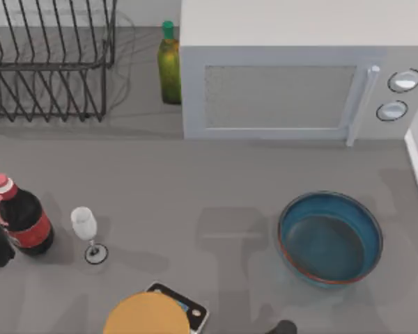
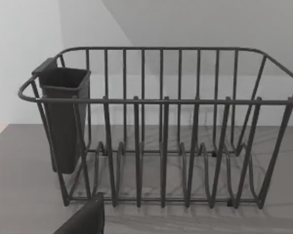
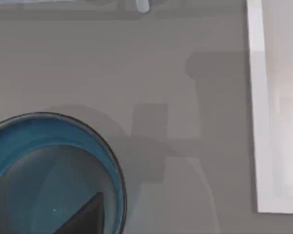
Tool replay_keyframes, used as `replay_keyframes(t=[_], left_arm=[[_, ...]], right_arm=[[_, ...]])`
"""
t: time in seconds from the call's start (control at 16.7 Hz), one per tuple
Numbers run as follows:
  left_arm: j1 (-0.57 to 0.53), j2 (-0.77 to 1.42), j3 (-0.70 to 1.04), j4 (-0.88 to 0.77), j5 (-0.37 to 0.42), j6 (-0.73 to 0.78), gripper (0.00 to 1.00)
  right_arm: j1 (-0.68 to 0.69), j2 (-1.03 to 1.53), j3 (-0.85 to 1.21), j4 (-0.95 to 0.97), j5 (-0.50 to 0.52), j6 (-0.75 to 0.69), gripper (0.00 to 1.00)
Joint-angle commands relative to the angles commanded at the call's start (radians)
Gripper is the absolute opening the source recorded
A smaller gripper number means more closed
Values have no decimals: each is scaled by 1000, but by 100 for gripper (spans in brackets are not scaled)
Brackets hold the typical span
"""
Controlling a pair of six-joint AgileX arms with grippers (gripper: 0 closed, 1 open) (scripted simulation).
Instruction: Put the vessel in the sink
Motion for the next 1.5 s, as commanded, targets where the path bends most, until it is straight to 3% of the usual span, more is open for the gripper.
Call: replay_keyframes(t=[0.42,0.72,1.2,1.5], left_arm=[[0,0,0,0,0,0,100],[0,0,0,0,0,0,100],[0,0,0,0,0,0,100],[0,0,0,0,0,0,100]], right_arm=[[129,569,434,-407,-1,130,100],[179,782,609,-554,-2,180,100],[179,801,608,-548,-3,182,100],[183,865,473,-341,-2,185,100]])
